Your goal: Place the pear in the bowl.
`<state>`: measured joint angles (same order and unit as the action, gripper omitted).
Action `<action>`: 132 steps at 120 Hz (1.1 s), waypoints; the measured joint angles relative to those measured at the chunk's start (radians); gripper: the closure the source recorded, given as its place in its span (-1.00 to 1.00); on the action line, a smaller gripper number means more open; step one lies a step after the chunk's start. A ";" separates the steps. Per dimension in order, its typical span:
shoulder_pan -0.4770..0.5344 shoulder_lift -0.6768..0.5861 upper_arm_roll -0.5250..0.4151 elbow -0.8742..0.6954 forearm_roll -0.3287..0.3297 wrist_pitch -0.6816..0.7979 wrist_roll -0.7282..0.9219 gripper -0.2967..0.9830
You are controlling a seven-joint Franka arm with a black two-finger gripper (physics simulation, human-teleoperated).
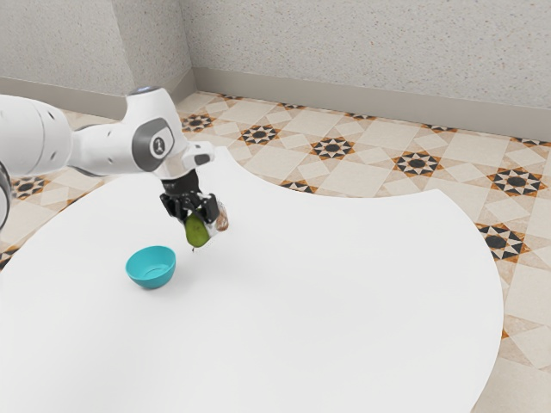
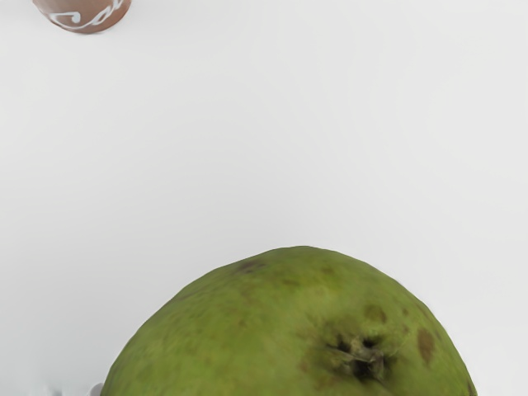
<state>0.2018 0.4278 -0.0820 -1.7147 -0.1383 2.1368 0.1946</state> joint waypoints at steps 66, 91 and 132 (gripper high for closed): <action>0.114 0.018 0.031 -0.014 0.024 -0.059 -0.004 0.00; 0.113 0.012 0.045 -0.045 0.025 -0.064 -0.003 0.00; 0.117 0.004 0.045 -0.089 0.016 -0.068 0.004 -0.27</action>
<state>0.3184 0.4316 -0.0368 -1.8042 -0.1220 2.0686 0.1982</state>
